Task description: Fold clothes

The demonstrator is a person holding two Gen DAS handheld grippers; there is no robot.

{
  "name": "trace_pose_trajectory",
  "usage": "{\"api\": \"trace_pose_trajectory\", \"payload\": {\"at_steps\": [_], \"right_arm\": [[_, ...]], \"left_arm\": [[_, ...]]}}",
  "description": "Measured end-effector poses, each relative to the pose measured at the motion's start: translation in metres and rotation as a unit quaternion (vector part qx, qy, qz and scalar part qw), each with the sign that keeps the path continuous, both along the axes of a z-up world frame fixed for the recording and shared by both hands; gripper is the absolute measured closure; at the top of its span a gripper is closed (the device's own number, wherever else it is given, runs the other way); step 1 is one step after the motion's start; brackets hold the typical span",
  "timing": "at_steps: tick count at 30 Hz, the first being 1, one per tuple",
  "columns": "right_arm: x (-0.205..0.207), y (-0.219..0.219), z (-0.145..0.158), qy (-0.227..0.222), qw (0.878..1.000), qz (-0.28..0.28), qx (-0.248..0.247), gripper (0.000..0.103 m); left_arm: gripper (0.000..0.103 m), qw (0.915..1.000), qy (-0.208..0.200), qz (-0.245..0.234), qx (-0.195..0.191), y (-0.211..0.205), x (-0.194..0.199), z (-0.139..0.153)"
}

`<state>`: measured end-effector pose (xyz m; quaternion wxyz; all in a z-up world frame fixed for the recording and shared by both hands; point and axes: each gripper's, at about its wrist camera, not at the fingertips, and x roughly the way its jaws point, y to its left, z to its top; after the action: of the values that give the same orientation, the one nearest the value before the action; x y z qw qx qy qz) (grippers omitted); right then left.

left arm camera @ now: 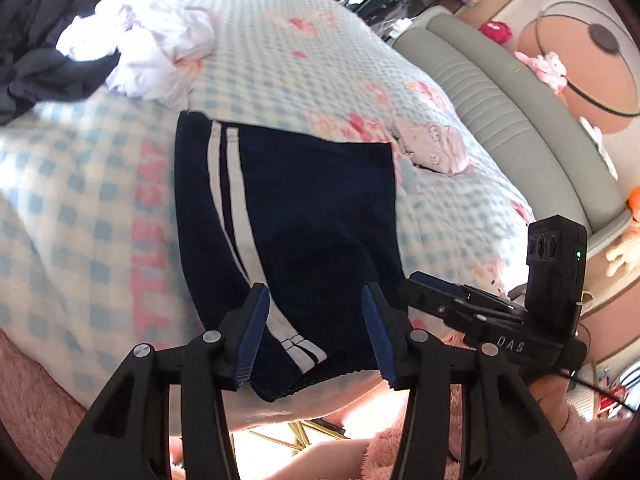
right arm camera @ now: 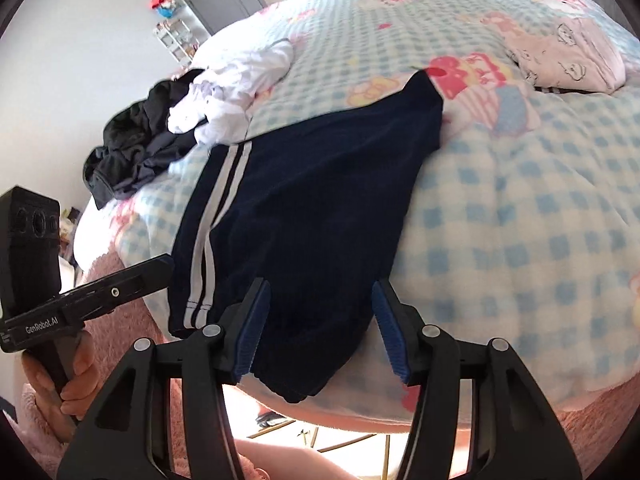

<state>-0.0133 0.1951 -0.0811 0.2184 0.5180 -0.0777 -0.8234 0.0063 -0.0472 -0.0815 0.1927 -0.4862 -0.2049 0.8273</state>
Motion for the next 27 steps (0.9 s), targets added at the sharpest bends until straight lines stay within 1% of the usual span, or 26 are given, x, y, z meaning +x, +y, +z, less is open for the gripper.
{"api": "trace_pose_trajectory", "payload": {"at_steps": [1,2,3,5,6,7,9,10,12,14,15,16,20,21,23,25,26,27], "right_arm": [[-0.003,-0.007,-0.008,-0.011,1.000,0.003,0.019,0.049],[-0.005,-0.008,-0.016,-0.023,0.999,-0.009,0.039,0.049],[-0.006,-0.005,-0.022,-0.032,0.998,-0.020,0.045,0.050],[-0.007,0.009,-0.024,-0.038,0.997,-0.039,0.047,0.052],[-0.007,0.016,-0.025,-0.040,0.997,-0.048,0.047,0.052],[-0.005,0.023,-0.024,-0.036,0.996,-0.055,0.055,0.052],[-0.001,0.028,-0.018,-0.030,0.996,-0.060,0.050,0.052],[0.001,0.030,-0.015,-0.027,0.997,-0.063,0.047,0.051],[0.007,0.030,-0.009,-0.018,0.998,-0.056,0.026,0.051],[0.008,0.028,-0.013,-0.017,0.998,-0.053,0.033,0.051],[0.008,0.026,-0.015,-0.017,0.998,-0.052,0.036,0.052],[0.008,0.027,-0.014,-0.017,0.998,-0.051,0.035,0.057],[0.009,0.032,-0.011,-0.019,0.998,-0.046,0.027,0.057],[0.010,0.033,-0.011,-0.019,0.998,-0.045,0.026,0.057],[0.010,0.035,-0.009,-0.020,0.999,-0.043,0.022,0.057],[0.012,0.032,-0.012,-0.030,0.999,-0.039,0.010,0.057],[0.013,0.028,-0.015,-0.040,0.999,-0.036,0.000,0.057],[0.013,0.026,-0.018,-0.041,0.998,-0.036,0.007,0.057]], "left_arm": [[0.054,0.9999,-0.012,0.011,-0.002,-0.001,-0.002,-0.005],[0.054,0.9993,-0.023,0.027,-0.013,-0.004,-0.002,-0.009],[0.054,0.9983,-0.037,0.040,-0.021,-0.007,-0.002,-0.013],[0.054,0.9952,-0.063,0.062,-0.042,-0.017,0.001,-0.021],[0.054,0.9927,-0.071,0.075,-0.062,-0.020,0.002,-0.024],[0.055,0.9939,-0.064,0.076,-0.047,-0.024,0.006,-0.023],[0.055,0.9956,-0.050,0.078,-0.017,-0.032,0.015,-0.020],[0.054,0.9963,-0.039,0.075,0.013,-0.035,0.019,-0.015],[0.053,0.9970,-0.030,0.066,0.026,-0.034,0.024,-0.011],[0.054,0.9960,-0.051,0.070,-0.023,-0.026,0.021,-0.018],[0.055,0.9946,-0.060,0.076,-0.038,-0.024,0.020,-0.022],[0.055,0.9937,-0.065,0.082,-0.042,-0.025,0.020,-0.024],[0.055,0.9972,-0.039,0.064,0.000,-0.026,0.026,-0.014],[0.054,0.9971,-0.044,0.057,0.023,-0.028,0.025,-0.015],[0.054,0.9941,-0.066,0.052,0.069,-0.031,0.025,-0.022],[0.054,0.9921,-0.081,0.048,0.082,-0.027,0.028,-0.030],[0.054,0.9925,-0.091,0.054,0.063,-0.023,0.028,-0.036],[0.054,0.9919,-0.099,0.057,0.055,-0.022,0.030,-0.039]]}}
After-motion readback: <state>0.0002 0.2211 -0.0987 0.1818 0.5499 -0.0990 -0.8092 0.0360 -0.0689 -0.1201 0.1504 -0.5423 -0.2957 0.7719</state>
